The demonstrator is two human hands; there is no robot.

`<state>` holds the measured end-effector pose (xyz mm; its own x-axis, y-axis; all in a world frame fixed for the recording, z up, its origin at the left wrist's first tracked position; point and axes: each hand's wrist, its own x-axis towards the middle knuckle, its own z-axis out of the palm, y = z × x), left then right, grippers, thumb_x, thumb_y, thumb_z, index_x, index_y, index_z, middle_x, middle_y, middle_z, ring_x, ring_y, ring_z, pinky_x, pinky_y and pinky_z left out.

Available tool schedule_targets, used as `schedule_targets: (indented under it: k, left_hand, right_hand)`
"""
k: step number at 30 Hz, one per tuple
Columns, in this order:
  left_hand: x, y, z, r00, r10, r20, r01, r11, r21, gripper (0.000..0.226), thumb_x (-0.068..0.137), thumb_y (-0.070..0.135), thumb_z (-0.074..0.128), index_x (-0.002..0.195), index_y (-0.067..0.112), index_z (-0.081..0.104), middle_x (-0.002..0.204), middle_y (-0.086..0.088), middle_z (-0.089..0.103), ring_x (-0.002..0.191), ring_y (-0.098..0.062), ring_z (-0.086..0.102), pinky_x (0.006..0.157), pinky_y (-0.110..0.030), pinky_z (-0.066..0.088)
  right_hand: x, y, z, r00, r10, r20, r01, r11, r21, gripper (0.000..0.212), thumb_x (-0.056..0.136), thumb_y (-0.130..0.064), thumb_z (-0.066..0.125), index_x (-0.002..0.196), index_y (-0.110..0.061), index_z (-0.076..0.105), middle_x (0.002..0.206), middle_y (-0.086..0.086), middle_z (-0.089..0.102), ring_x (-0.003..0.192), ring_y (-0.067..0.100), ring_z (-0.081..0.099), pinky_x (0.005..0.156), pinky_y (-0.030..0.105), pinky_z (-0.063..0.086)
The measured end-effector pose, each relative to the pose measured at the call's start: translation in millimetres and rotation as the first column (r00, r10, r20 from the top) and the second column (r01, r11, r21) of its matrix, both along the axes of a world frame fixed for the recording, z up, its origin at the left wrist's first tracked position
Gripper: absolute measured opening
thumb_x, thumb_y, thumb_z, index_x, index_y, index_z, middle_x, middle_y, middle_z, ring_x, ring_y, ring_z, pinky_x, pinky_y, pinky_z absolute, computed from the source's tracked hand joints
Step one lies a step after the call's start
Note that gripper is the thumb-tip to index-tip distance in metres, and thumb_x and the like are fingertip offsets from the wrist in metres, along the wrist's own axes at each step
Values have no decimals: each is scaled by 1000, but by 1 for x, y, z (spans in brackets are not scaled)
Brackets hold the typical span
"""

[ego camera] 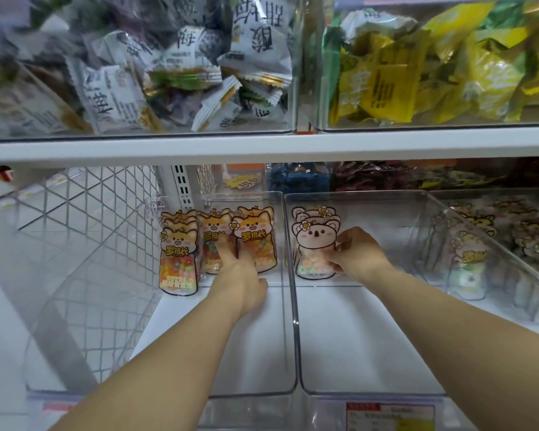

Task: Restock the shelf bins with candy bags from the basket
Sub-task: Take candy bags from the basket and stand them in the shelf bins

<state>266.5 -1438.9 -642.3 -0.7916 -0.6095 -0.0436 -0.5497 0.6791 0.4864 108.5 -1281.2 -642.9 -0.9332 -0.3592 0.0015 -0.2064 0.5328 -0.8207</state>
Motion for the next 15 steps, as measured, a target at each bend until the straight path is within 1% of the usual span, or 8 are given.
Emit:
schedule_targets:
  k: [2, 3, 5, 6, 8, 9, 12, 15]
  left_hand:
    - [1, 0, 0, 1000, -3, -2, 3, 1000, 4, 79, 95, 25, 62, 158, 21, 14, 161, -9, -22, 135, -44, 42, 115, -36, 31]
    - [1, 1, 1, 1000, -4, -3, 4, 1000, 8, 80, 95, 26, 62, 158, 21, 14, 161, -9, -22, 136, -44, 41, 115, -36, 31]
    - [1, 2, 1, 1000, -9, -5, 9, 1000, 7, 80, 95, 27, 63, 158, 21, 14, 161, -8, -23, 136, -44, 41, 114, -36, 32]
    - [1, 2, 1, 1000, -8, -3, 8, 1000, 6, 79, 95, 26, 63, 158, 20, 15, 161, -9, -23, 136, -44, 41, 114, -36, 33]
    - [1, 2, 2, 1000, -5, 13, 5, 1000, 8, 77, 96, 24, 62, 158, 18, 16, 161, -11, -24, 136, -45, 40, 112, -37, 34]
    - [1, 2, 2, 1000, -3, 19, 3, 1000, 7, 77, 96, 24, 61, 158, 18, 16, 161, -11, -24, 136, -45, 40, 112, -38, 34]
    - [0, 4, 4, 1000, 1, 27, -2, 1000, 6, 79, 96, 24, 62, 159, 18, 14, 161, -11, -24, 137, -44, 40, 112, -38, 35]
    - [0, 4, 4, 999, 1, 34, -1, 1000, 3, 81, 96, 22, 61, 159, 19, 10, 161, -10, -26, 136, -44, 40, 112, -38, 34]
  right_hand:
    - [4, 0, 2, 1000, 17, -16, -17, 1000, 15, 29, 81, -21, 75, 101, -15, 54, 92, 7, 68, 90, 28, 68, 84, 40, 58]
    - [6, 3, 5, 999, 43, -19, -42, 999, 35, 26, 81, -20, 74, 98, -14, 55, 90, 7, 68, 87, 28, 67, 79, 37, 57]
    - [13, 13, 15, 989, 150, 0, -149, 983, 104, 22, 79, -18, 75, 91, -7, 60, 82, 5, 66, 78, 24, 63, 69, 34, 50]
    - [17, 20, 21, 978, 208, 16, -208, 969, 132, 23, 76, -17, 75, 87, -2, 61, 76, 5, 64, 73, 22, 60, 67, 34, 47]
    - [24, 36, 29, 966, 257, 27, -258, 956, 142, 23, 71, -16, 74, 78, 3, 62, 65, 8, 65, 64, 20, 58, 63, 39, 48]
    - [27, 44, 31, 970, 242, 13, -242, 961, 131, 22, 71, -15, 71, 74, 4, 61, 61, 10, 66, 60, 19, 59, 62, 40, 49]
    - [39, 61, 35, 989, 142, -41, -139, 989, 58, 23, 75, -14, 64, 67, 7, 60, 53, 11, 65, 52, 18, 57, 59, 35, 48]
    - [46, 59, 38, 993, 62, -105, -61, 998, 18, 29, 65, -25, 55, 58, 2, 62, 53, 13, 65, 62, 32, 64, 67, 45, 59]
